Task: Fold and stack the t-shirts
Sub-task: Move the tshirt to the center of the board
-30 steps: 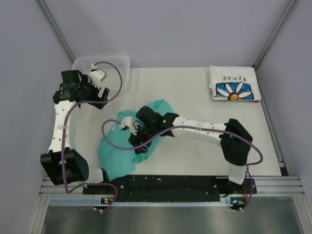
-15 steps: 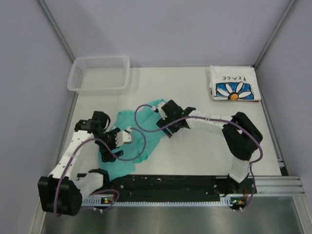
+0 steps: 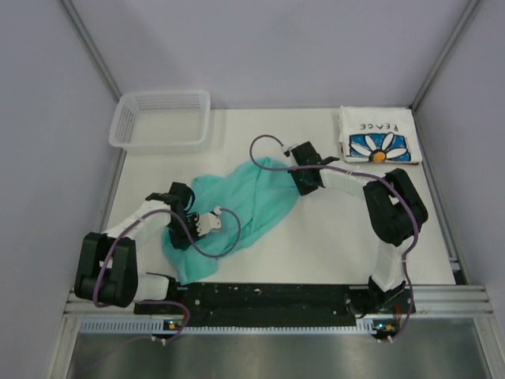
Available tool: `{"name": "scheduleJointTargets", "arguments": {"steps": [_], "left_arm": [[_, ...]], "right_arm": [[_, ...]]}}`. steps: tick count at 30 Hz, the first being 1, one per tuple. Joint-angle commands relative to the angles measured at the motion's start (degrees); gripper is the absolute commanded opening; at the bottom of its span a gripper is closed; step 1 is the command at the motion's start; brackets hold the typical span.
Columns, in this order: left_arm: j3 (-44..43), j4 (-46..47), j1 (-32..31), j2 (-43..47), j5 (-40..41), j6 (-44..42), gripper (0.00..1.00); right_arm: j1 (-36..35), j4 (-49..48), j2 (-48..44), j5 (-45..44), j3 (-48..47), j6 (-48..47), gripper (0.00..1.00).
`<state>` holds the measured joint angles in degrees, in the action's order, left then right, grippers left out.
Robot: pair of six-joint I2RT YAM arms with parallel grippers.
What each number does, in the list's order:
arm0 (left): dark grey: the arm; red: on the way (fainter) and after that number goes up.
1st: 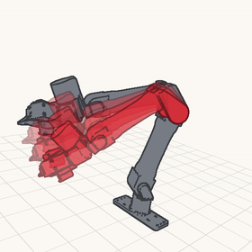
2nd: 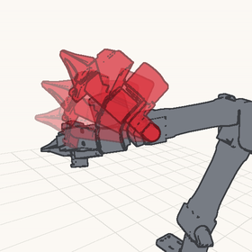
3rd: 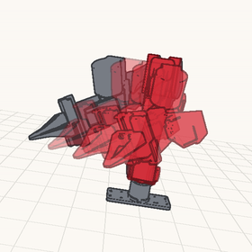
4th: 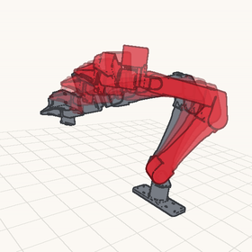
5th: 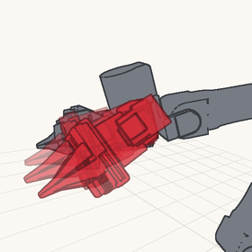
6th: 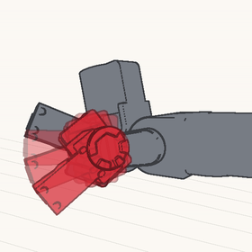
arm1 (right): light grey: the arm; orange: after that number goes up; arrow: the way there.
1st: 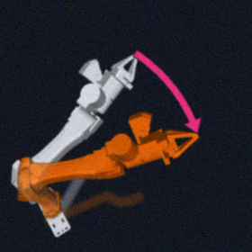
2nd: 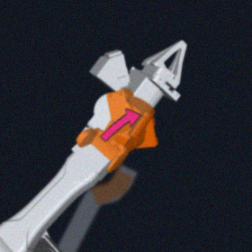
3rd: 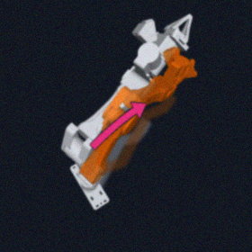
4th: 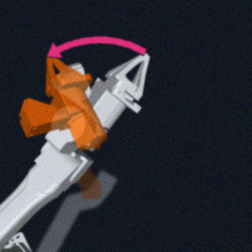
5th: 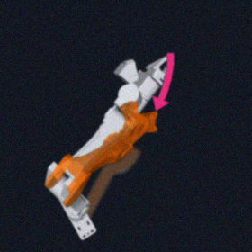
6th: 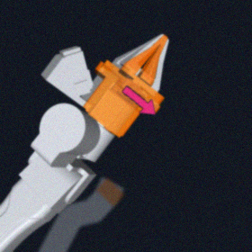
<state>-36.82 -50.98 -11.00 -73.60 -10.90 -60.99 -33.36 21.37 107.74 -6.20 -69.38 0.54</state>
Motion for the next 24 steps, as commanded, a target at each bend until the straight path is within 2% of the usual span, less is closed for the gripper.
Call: {"name": "scheduleJointTargets", "arguments": {"steps": [1, 3, 7, 10, 11, 13, 15, 17, 18, 19, 21, 24], "left_arm": [[-8.2, 7.0, -0.2, -7.1, -0.4, 5.0, 0.15], [-12.6, 5.1, -0.2, -9.8, -2.0, 4.9, 0.08], [-19.2, 4.5, -0.2, -13.2, -5.1, 5.3, 0.06], [-24.4, 5.4, -0.2, -16.3, -6.3, 6.8, 0.05], [-25.9, 6.2, -0.2, -17.5, -6.2, 7.7, 0.09], [-28.2, 6.2, -0.2, -18.8, -6.9, 7.8, 0.24], [-29.0, 5.1, -0.2, -18.3, -8.2, 6.7, 0.47], [-28.8, 3.2, -0.2, -15.7, -9.8, 4.7, 0.59], [-28.2, 2.0, 0.1, -12.7, -11.3, 3.6, 0.71], [-27.7, 1.1, 0.5, -10.0, -12.6, 2.2, 0.80], [-26.3, -0.5, 1.3, -5.1, -14.2, -0.6, 0.84], [-23.0, -2.0, 1.7, 1.1, -13.4, -4.5, 0.86]], "right_arm": [[10.1, 2.4, -3.9, -3.7, -0.4, 3.0, 0.00], [13.7, 2.5, -4.2, -3.5, -2.1, 2.4, 0.00], [19.3, 2.7, -1.5, -2.9, -7.0, 0.1, 0.00], [20.8, 3.7, 3.5, -6.0, -13.2, -3.9, 0.00], [21.0, 4.3, 5.7, -7.7, -15.7, -5.3, 0.00], [21.1, 7.7, 9.0, -11.2, -20.9, -6.3, 0.21], [21.1, 12.5, 10.2, -11.9, -25.2, -5.6, 0.45], [20.8, 13.6, 7.0, -11.1, -23.7, -3.9, 0.57], [20.4, 13.2, 4.3, -10.9, -22.1, -2.6, 0.58], [19.8, 12.7, 0.3, -10.9, -19.3, -1.9, 0.60], [17.1, 10.2, -6.1, -10.6, -13.8, -1.8, 0.61], [8.7, 6.5, -14.1, -6.3, -5.2, -5.4, 0.62]]}}
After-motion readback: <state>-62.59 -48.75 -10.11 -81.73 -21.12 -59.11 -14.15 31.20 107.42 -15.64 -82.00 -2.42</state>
